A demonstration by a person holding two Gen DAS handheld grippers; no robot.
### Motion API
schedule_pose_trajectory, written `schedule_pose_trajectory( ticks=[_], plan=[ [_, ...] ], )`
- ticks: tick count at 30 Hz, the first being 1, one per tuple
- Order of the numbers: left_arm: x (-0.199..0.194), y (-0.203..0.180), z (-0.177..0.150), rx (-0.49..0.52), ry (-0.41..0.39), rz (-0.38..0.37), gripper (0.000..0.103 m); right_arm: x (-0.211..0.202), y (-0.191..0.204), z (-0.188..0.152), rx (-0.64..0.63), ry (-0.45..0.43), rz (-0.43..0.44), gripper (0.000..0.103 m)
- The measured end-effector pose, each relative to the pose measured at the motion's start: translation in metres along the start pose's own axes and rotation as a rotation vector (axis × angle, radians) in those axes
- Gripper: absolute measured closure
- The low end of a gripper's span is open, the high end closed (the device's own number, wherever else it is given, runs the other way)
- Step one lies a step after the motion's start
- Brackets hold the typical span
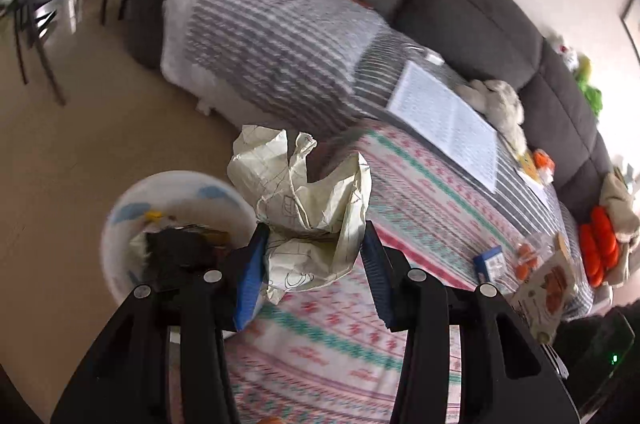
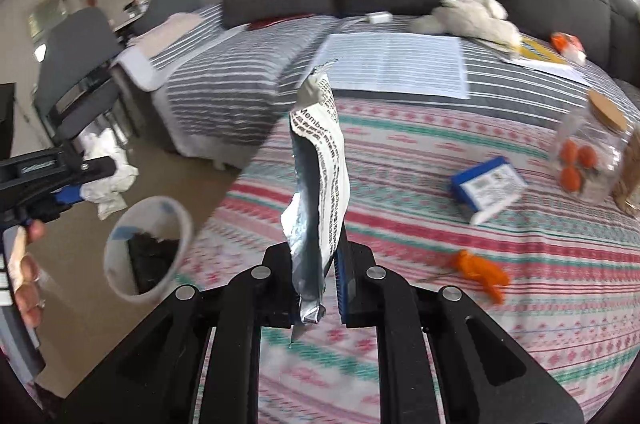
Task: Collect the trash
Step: 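Carry paper and pouch over the white bucket and open both tools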
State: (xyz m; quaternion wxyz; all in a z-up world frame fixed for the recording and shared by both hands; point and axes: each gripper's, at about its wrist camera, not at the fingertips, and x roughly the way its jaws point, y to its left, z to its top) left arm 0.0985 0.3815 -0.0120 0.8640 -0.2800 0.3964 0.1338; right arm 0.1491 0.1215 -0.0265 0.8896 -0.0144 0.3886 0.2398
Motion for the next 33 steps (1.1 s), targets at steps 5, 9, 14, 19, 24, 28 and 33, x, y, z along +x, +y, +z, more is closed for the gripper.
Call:
schedule_pose_trajectory(
  ticks=[5, 9, 14, 19, 24, 28, 33],
  plan=[
    [-0.006, 0.038, 0.008, -0.056, 0.001, 0.031, 0.057, 0.006, 0.045, 0.001, -0.062, 0.008, 0.064, 0.09],
    [-0.009, 0.064, 0.014, -0.104, 0.0, 0.042, 0.057, 0.011, 0.071, 0.0, -0.082, 0.014, 0.105, 0.09],
    [-0.006, 0.086, 0.019, -0.136, 0.024, 0.035, 0.056, 0.021, 0.097, -0.003, -0.089, 0.031, 0.142, 0.09],
    [0.006, 0.097, 0.019, -0.135, 0.098, 0.092, 0.04, 0.027, 0.122, 0.0, -0.11, 0.038, 0.161, 0.09],
    [-0.006, 0.117, 0.024, -0.198, 0.087, 0.027, 0.032, 0.036, 0.144, 0.003, -0.13, 0.046, 0.172, 0.09],
    [-0.019, 0.127, 0.028, -0.236, 0.062, 0.003, 0.032, 0.048, 0.158, 0.003, -0.131, 0.068, 0.176, 0.09],
    [-0.049, 0.134, 0.036, -0.24, -0.043, 0.052, 0.032, 0.066, 0.179, 0.01, -0.146, 0.088, 0.175, 0.09]
  ],
)
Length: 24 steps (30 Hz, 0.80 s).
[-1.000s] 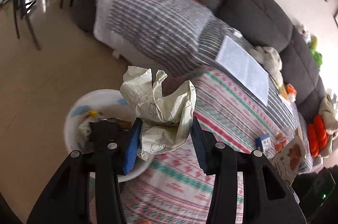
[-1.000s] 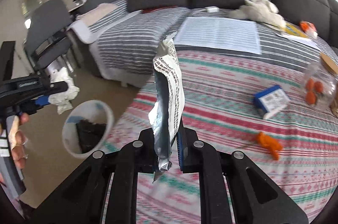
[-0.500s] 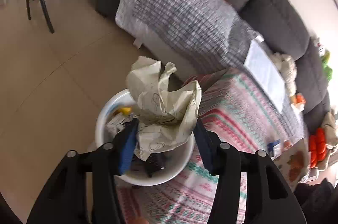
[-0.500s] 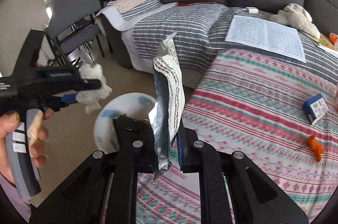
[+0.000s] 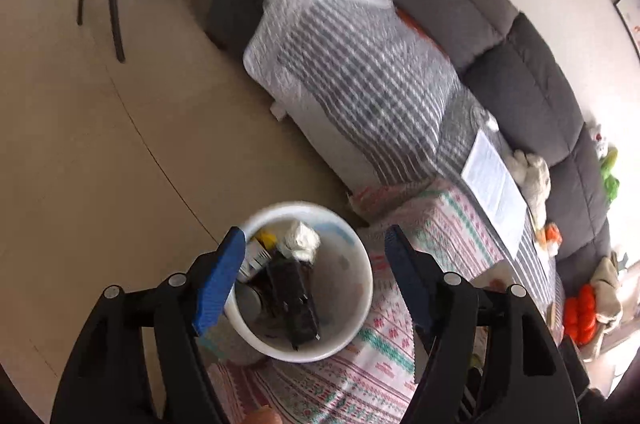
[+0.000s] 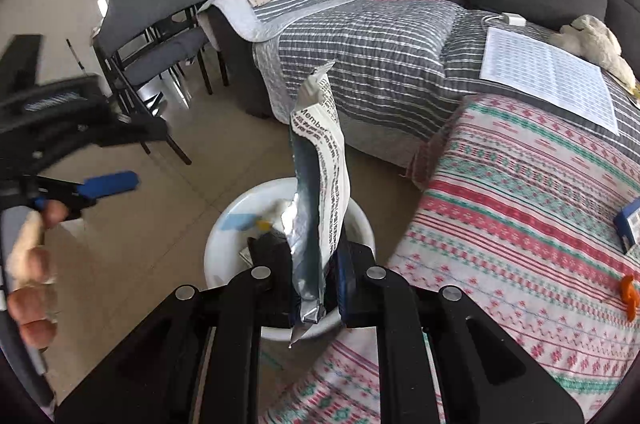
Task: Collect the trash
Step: 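Carry paper and pouch over the white bucket and open both tools, then move back to the table and grasp the orange item with the left tool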
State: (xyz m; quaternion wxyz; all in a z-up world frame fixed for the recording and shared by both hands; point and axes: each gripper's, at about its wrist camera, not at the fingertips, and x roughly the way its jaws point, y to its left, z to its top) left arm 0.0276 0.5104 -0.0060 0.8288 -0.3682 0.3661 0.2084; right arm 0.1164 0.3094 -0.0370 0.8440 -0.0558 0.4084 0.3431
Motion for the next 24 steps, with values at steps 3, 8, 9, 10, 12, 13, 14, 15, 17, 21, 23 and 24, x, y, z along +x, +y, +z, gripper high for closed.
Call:
schedule_pose_trajectory(
  ticks=[3, 8, 9, 10, 12, 13, 14, 15, 17, 21, 23, 24],
  plan=[
    [-0.014, 0.004, 0.005, 0.006, -0.056, 0.029, 0.029, 0.012, 0.009, 0.006, -0.004, 0.009, -0.002, 0.09],
    [-0.028, 0.011, 0.012, 0.005, -0.118, 0.064, 0.028, 0.03, 0.026, 0.011, -0.018, 0.026, -0.006, 0.089],
    [-0.03, 0.013, 0.014, 0.005, -0.127, 0.072, 0.028, 0.034, 0.028, 0.011, -0.022, 0.032, -0.007, 0.089],
    [-0.032, 0.014, 0.015, 0.005, -0.138, 0.084, 0.028, 0.036, 0.031, 0.011, -0.025, 0.038, -0.008, 0.089],
    [-0.035, 0.017, 0.016, 0.007, -0.156, 0.102, 0.028, 0.042, 0.035, 0.011, -0.029, 0.049, -0.017, 0.084],
    [-0.036, 0.018, 0.017, 0.008, -0.164, 0.112, 0.028, 0.045, 0.037, 0.01, -0.028, 0.055, -0.021, 0.079],
    [-0.038, 0.02, 0.018, 0.007, -0.172, 0.12, 0.028, 0.047, 0.038, 0.01, -0.025, 0.057, -0.028, 0.062],
    [-0.039, 0.02, 0.018, 0.007, -0.177, 0.125, 0.028, 0.047, 0.037, 0.011, -0.022, 0.053, -0.036, 0.047],
    [-0.04, 0.021, 0.019, 0.005, -0.187, 0.133, 0.026, 0.048, 0.038, 0.011, -0.019, 0.044, -0.053, 0.04],
    [-0.044, 0.019, 0.019, 0.012, -0.213, 0.159, 0.024, 0.043, 0.038, 0.015, -0.017, 0.02, -0.099, 0.019],
    [-0.045, 0.016, 0.018, 0.022, -0.23, 0.181, 0.021, 0.038, 0.036, 0.017, -0.015, 0.0, -0.126, 0.014],
    [-0.045, 0.013, 0.017, 0.027, -0.238, 0.19, 0.02, 0.036, 0.034, 0.019, -0.007, -0.007, -0.138, 0.011]
  ],
)
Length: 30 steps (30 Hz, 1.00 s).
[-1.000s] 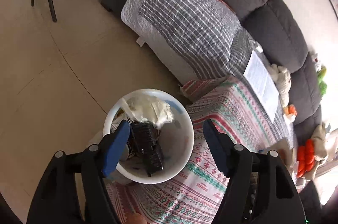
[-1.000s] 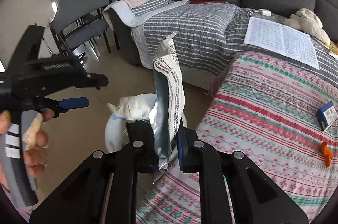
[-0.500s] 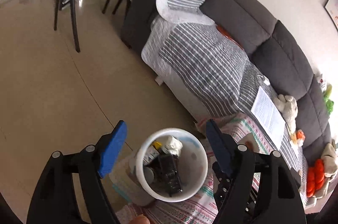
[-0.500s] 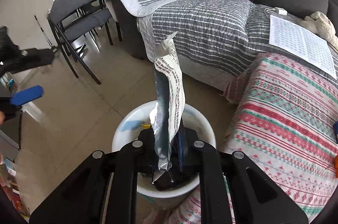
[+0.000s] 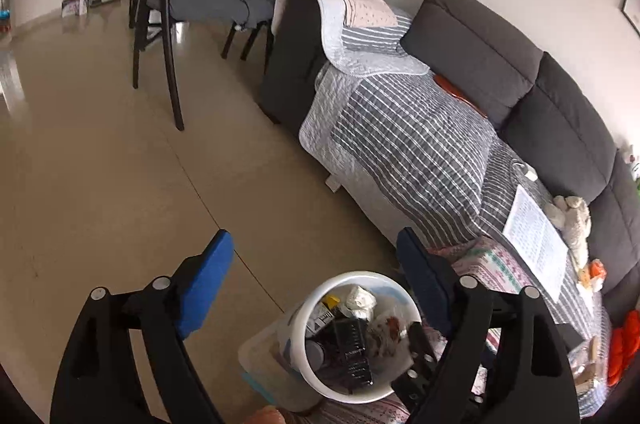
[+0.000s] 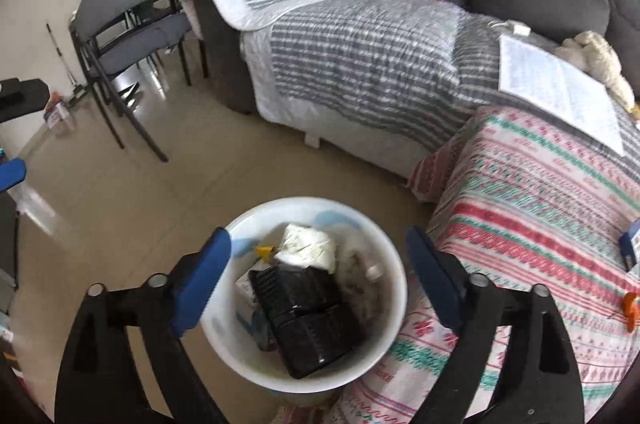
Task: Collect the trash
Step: 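Move back to the table and grasp the orange item with the left tool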
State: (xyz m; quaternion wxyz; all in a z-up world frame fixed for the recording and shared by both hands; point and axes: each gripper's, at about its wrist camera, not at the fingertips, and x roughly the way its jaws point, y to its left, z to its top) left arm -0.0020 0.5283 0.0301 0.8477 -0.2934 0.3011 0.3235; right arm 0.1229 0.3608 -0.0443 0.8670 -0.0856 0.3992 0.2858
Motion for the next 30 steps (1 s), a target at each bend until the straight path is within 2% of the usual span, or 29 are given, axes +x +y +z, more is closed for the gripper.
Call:
schedule_pose_trajectory(
  ticks=[9, 23, 30],
  plan=[
    [-0.014, -0.035, -0.009, 0.081, -0.08, 0.059, 0.015, -0.028, -0.036, 0.012, 0.052, -0.08, -0.105, 0.007],
    [-0.03, -0.133, -0.045, 0.272, -0.126, 0.039, 0.013, -0.068, -0.128, 0.006, 0.185, -0.129, -0.203, 0.007],
    [-0.03, -0.191, -0.075, 0.366, -0.116, 0.01, 0.013, -0.091, -0.194, -0.012, 0.243, -0.136, -0.276, 0.007]
  ],
)
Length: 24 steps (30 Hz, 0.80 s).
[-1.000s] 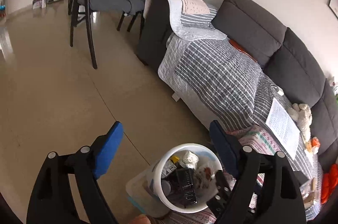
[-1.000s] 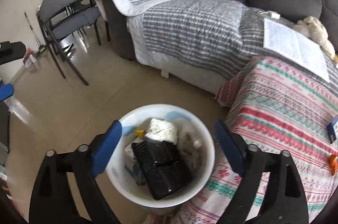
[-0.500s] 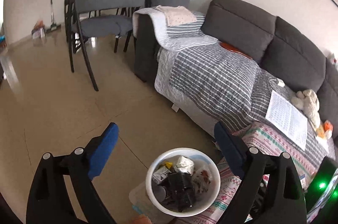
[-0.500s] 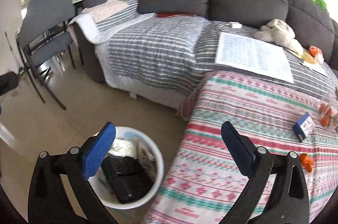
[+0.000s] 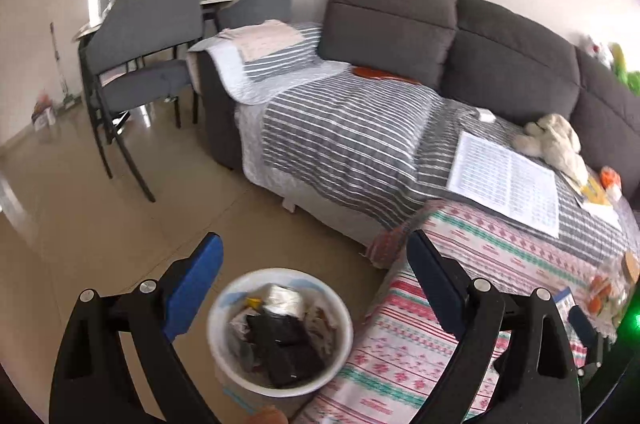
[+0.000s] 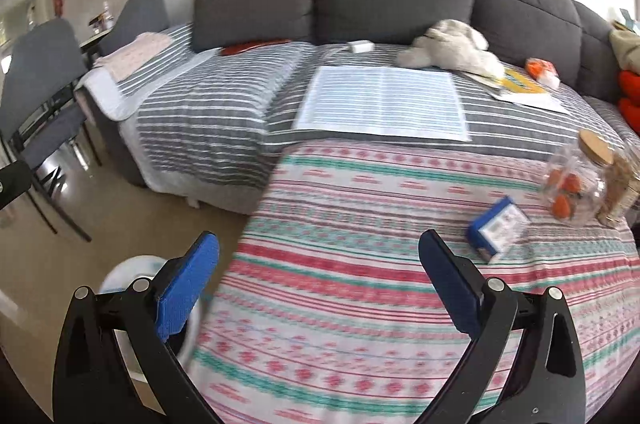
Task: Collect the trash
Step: 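Move back to the table and grasp the orange item with the left tool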
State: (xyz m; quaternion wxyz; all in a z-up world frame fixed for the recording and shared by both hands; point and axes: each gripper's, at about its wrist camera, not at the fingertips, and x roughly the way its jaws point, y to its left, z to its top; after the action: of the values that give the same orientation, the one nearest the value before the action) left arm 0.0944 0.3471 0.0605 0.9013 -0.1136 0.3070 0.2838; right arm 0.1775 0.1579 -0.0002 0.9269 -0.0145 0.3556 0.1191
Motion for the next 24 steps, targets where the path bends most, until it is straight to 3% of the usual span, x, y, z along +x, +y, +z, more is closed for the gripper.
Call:
schedule_pose_trajectory(
  ticks=[6, 14, 17, 21, 24],
  plan=[
    [0.005, -0.066, -0.016, 0.102, 0.039, -0.054, 0.013, -0.009, -0.077, -0.002, 0.045, -0.009, -0.1, 0.007],
    [0.014, -0.16, -0.052, 0.264, 0.122, -0.136, 0.013, -0.017, -0.207, -0.02, 0.229, 0.023, -0.24, 0.007],
    [0.021, -0.193, -0.07, 0.314, 0.204, -0.2, 0.013, -0.02, -0.242, -0.031, 0.286, 0.03, -0.271, 0.007],
    [0.038, -0.235, -0.103, 0.34, 0.411, -0.346, 0.013, -0.021, -0.274, -0.035, 0.354, 0.059, -0.249, 0.007],
    [0.049, -0.259, -0.128, 0.325, 0.532, -0.4, 0.013, -0.027, -0.288, -0.035, 0.369, 0.064, -0.238, 0.007]
  ],
)
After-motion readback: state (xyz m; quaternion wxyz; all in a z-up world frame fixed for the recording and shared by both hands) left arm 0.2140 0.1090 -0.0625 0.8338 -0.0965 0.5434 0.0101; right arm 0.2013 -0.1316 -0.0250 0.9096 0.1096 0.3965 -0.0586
